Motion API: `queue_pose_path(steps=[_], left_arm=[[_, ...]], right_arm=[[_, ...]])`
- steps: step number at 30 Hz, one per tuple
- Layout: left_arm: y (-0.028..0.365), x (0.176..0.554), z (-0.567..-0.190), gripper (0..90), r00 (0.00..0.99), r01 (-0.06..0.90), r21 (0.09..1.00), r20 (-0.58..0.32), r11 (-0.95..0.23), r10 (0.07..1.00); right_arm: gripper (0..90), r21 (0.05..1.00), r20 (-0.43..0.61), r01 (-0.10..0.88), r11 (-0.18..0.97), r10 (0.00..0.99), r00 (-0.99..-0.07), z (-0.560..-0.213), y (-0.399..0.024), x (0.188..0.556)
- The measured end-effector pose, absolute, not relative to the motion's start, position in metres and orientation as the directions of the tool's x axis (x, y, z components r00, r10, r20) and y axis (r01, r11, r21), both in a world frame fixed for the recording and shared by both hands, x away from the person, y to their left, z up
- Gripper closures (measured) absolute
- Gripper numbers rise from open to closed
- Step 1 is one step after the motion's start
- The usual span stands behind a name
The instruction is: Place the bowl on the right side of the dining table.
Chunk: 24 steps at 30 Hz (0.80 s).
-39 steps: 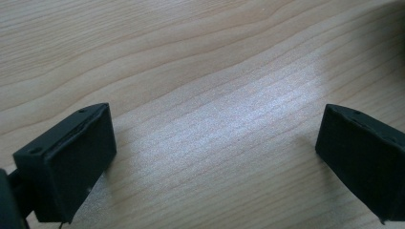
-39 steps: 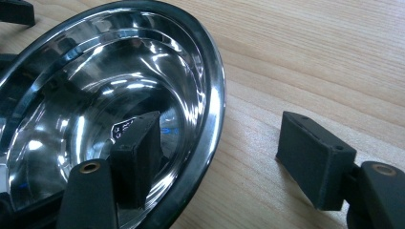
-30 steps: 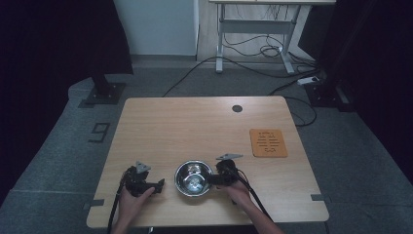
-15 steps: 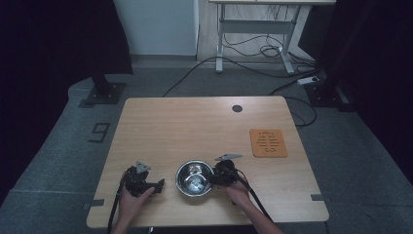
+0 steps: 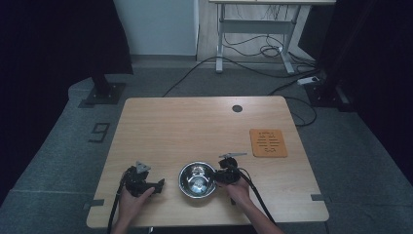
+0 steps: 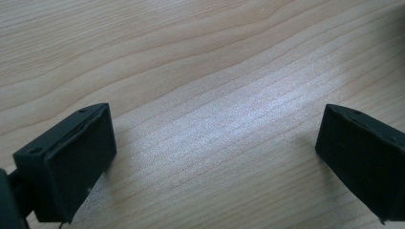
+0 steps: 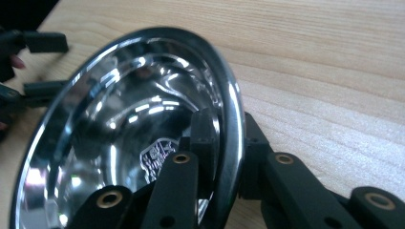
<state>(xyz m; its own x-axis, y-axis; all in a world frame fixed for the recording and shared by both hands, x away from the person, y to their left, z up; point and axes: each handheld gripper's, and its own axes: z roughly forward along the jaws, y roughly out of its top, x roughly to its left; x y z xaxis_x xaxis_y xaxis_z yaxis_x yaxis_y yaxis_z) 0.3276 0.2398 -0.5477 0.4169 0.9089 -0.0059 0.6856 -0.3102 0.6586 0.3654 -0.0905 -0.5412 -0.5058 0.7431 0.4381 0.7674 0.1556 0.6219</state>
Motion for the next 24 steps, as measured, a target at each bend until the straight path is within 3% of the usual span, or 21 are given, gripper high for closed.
queue_pose_path(steps=[4, 24], left_arm=[[0.24, 0.328, -0.548, 0.0, 0.417, 0.686, 0.659, -0.006, -0.31, 0.909], [0.24, 0.328, -0.548, 0.0, 0.421, 0.685, 0.658, -0.005, -0.314, 0.907]], right_arm=[[83.5, 0.606, 0.5, 0.787, 0.114, 0.716, -0.488, -0.541, -0.096, 0.368], [83.6, 0.639, 0.525, 0.767, 0.057, 0.697, -0.489, -0.528, -0.108, 0.365]])
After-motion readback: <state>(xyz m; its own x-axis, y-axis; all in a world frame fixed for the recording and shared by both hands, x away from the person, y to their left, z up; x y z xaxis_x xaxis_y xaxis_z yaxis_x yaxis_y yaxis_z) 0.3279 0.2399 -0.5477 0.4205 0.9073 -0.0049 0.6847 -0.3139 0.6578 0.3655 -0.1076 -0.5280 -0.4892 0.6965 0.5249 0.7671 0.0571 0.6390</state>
